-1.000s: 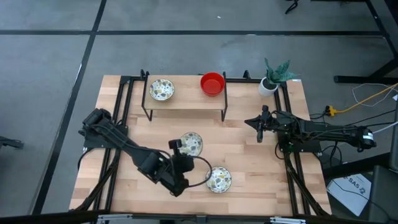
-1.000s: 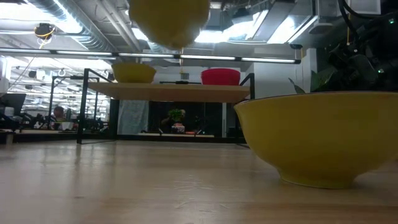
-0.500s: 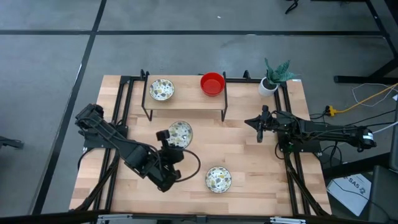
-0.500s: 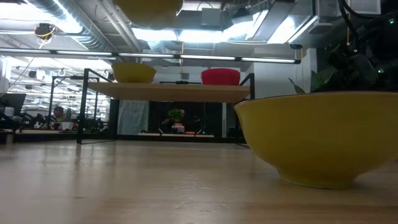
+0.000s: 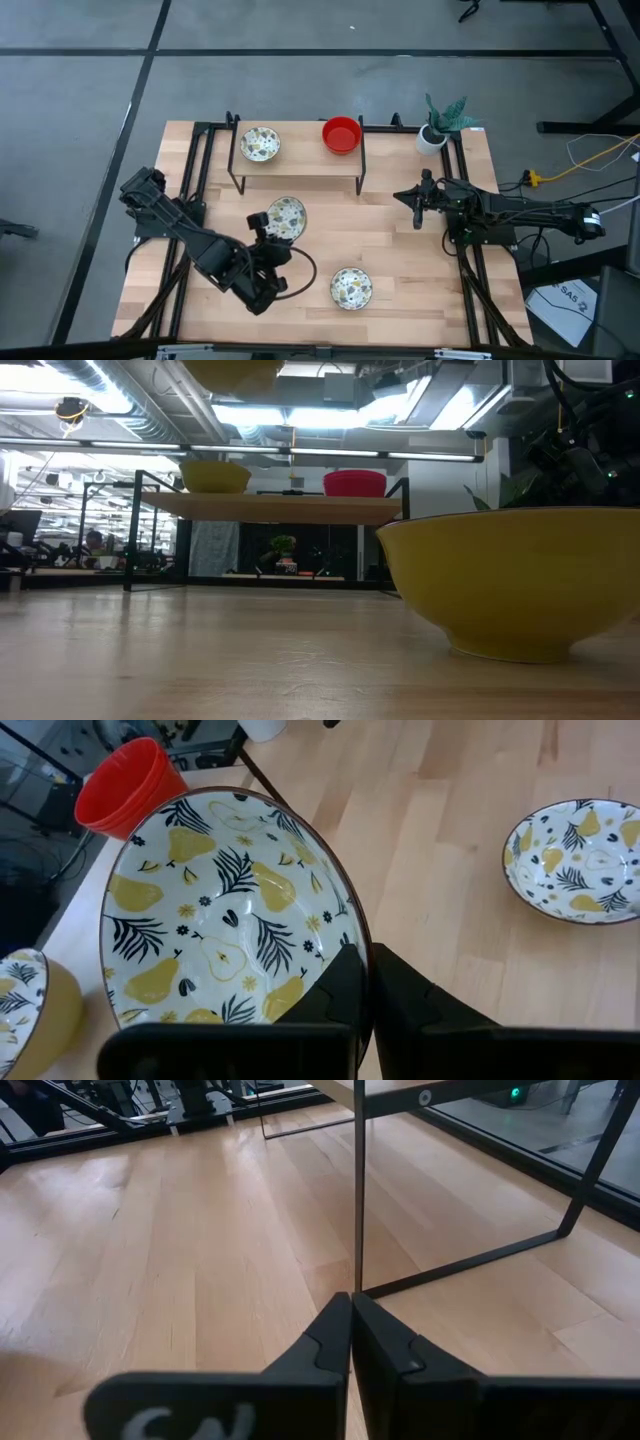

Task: Pick & Place Mini bowls
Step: Stack the top yellow patterned bowl on the yellow patterned bowl on the shelf

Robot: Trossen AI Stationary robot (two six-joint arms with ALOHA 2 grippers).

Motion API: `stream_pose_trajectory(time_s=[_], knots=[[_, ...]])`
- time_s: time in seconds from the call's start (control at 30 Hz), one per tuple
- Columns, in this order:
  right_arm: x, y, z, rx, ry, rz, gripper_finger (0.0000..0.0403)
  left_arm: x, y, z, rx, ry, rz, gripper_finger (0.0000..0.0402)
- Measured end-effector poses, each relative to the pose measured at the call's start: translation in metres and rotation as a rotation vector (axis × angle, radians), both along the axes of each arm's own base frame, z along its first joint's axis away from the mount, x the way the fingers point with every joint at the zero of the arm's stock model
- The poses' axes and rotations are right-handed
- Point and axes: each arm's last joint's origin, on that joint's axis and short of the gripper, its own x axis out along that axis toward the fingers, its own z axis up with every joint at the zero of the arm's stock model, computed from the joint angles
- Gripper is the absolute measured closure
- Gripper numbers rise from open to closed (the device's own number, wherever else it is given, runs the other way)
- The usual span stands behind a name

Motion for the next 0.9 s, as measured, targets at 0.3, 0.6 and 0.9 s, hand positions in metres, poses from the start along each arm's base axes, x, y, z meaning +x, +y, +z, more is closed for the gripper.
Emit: stream_pose_trajectory(time_s=[0.3, 0.6, 0.9], knots=[[0.0, 0.0, 0.0, 0.0, 0.0, 0.0, 0.0389, -0.009, 0.0, 0.006, 0.024, -0.008, -0.012, 0.0398], [0.0, 0.0, 0.0, 0.0, 0.0, 0.0, 0.0389, -0.029, 0.014, 0.035, 0.032, -0.091, -0.025, 0.0398], [0.0, 0.0, 0.0, 0.001, 0.001, 0.001, 0.0389, -0.037, 0.022, 0.046, 0.068, -0.13, -0.024, 0.0398]])
